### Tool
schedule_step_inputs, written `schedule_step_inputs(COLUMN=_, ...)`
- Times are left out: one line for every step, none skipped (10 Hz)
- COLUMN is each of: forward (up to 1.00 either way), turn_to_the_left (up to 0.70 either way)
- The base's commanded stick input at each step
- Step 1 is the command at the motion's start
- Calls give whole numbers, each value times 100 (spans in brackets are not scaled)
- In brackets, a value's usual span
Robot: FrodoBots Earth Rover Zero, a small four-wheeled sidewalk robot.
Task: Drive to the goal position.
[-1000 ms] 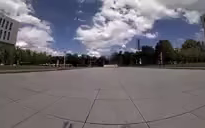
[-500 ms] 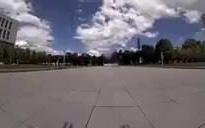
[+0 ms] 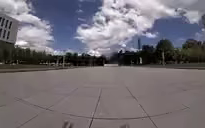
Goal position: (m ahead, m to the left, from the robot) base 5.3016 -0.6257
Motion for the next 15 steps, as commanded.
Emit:
schedule_step_inputs(forward=70, turn_to_the_left=0)
schedule_step_inputs(forward=70, turn_to_the_left=0)
schedule_step_inputs(forward=70, turn_to_the_left=0)
schedule_step_inputs(forward=70, turn_to_the_left=0)
schedule_step_inputs(forward=70, turn_to_the_left=0)
schedule_step_inputs(forward=70, turn_to_the_left=0)
schedule_step_inputs(forward=70, turn_to_the_left=0)
schedule_step_inputs(forward=70, turn_to_the_left=0)
schedule_step_inputs(forward=70, turn_to_the_left=0)
schedule_step_inputs(forward=70, turn_to_the_left=0)
schedule_step_inputs(forward=70, turn_to_the_left=0)
schedule_step_inputs(forward=70, turn_to_the_left=0)
schedule_step_inputs(forward=70, turn_to_the_left=0)
schedule_step_inputs(forward=70, turn_to_the_left=0)
schedule_step_inputs(forward=70, turn_to_the_left=0)
